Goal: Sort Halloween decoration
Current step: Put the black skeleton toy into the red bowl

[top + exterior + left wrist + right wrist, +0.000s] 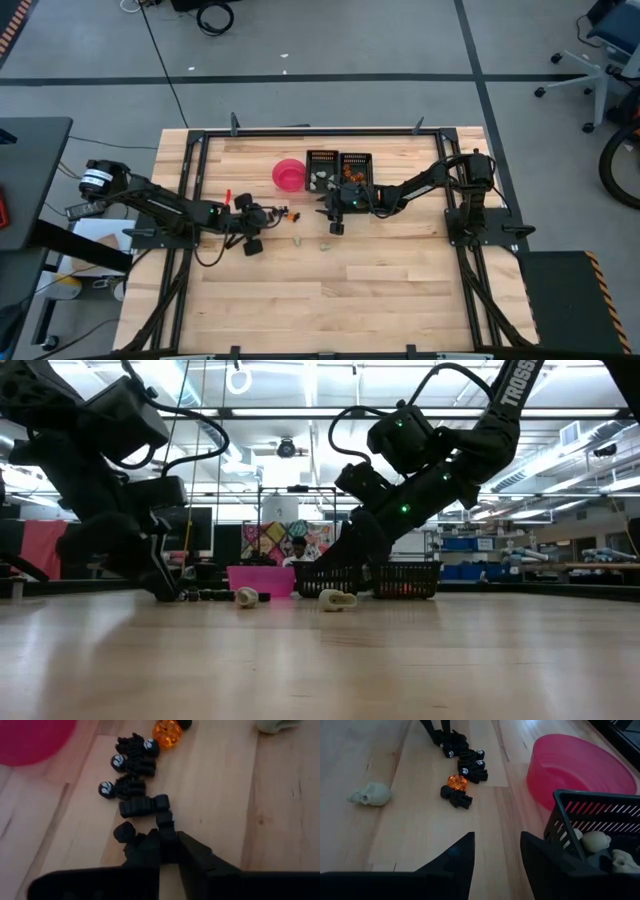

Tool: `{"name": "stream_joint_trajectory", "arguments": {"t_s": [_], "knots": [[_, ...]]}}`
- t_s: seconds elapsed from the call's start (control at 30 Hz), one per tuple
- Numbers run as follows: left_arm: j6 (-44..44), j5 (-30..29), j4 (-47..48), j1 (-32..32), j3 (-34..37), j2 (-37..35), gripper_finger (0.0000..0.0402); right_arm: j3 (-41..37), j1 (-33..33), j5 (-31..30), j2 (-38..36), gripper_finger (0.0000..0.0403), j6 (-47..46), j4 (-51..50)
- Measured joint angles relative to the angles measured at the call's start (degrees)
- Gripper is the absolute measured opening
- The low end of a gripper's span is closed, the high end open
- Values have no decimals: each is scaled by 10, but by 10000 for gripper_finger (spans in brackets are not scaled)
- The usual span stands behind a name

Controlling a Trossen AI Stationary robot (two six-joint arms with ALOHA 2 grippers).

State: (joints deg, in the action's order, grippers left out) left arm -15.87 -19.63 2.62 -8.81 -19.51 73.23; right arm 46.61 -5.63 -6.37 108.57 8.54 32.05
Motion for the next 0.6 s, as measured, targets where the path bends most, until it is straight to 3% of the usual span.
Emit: {"name": "stream_joint_trajectory", "arguments": {"t_s": [0.13,0.37,0.6], "knots": [[-2,4,-6,0,0,0,7,0,0,0,0,162,0,0],[52,6,-3,7,-47,0,6,0,0,0,0,162,1,-1],[132,-63,-16,71,-94,-1,6,0,-1,0,0,162,5,-1]]}}
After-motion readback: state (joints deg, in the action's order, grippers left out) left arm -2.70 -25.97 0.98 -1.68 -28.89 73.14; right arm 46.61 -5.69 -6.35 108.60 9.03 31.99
